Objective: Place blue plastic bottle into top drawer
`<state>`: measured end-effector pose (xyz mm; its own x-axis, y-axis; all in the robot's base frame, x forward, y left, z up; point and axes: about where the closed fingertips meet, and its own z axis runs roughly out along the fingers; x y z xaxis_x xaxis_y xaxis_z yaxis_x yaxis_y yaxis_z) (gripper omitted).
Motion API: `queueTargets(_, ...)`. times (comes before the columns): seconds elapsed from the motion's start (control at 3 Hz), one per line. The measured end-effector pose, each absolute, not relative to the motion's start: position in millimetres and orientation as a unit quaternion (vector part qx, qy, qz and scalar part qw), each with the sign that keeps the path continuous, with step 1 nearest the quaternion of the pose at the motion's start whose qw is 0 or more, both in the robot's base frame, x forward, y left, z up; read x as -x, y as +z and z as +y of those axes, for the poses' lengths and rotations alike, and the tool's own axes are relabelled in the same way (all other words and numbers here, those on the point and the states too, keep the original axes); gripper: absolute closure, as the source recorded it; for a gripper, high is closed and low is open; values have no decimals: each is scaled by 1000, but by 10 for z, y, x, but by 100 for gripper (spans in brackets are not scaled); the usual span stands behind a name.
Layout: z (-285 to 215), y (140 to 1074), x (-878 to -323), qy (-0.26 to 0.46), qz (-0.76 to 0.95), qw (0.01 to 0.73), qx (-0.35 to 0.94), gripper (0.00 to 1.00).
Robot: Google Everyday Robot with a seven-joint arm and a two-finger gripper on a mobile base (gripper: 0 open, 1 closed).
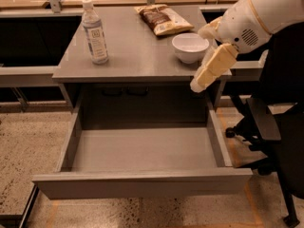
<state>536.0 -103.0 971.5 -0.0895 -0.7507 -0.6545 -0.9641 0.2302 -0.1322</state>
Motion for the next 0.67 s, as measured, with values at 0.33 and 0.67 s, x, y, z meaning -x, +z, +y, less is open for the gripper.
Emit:
queueTargets(0.33, -795, 9748, -5589, 176, 706, 362, 582, 0)
queueTargets(0.67, -447, 9774, -6068, 175, 675, 407, 590, 0)
